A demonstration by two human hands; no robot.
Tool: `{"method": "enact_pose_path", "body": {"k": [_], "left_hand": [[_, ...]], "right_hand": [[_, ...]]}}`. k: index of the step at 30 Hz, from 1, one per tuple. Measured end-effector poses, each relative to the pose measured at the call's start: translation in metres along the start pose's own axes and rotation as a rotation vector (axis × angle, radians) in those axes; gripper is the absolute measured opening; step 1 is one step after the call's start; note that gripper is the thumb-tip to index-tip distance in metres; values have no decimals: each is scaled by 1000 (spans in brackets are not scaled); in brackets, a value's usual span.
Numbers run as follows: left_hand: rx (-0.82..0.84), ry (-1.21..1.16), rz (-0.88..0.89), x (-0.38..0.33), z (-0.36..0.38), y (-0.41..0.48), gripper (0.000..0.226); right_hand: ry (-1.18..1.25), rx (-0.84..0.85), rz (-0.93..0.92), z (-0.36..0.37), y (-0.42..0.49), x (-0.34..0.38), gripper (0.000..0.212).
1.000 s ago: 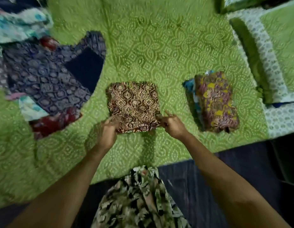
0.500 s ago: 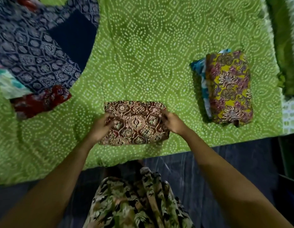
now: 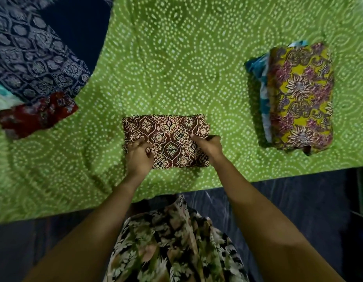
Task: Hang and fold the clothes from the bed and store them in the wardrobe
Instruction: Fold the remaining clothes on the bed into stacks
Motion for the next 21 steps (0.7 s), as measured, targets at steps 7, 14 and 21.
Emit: {"method": "enact_pose_path", "body": {"k": [7,14,21], "left_hand": [[354,-930,-880,-17,-10,-34,61],[177,-1635,-748,-74,-14,-45,39],[490,-1339,-240,-220,-25,15,23]], "right_hand": [[92,390,118,-2,-19,16,93],[320,338,-62,-37,-36,25,109],[838,-38,-251,-165,-51,26,113]]}}
Point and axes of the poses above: each hand's wrist, its own y-axis towards the middle knuckle, its own z-axis out of the palm, x = y × z, the point moved 2 cm from there along y, towards the middle knuckle, and after that the axes turned 1 degree about z, right-handed, at the moved point
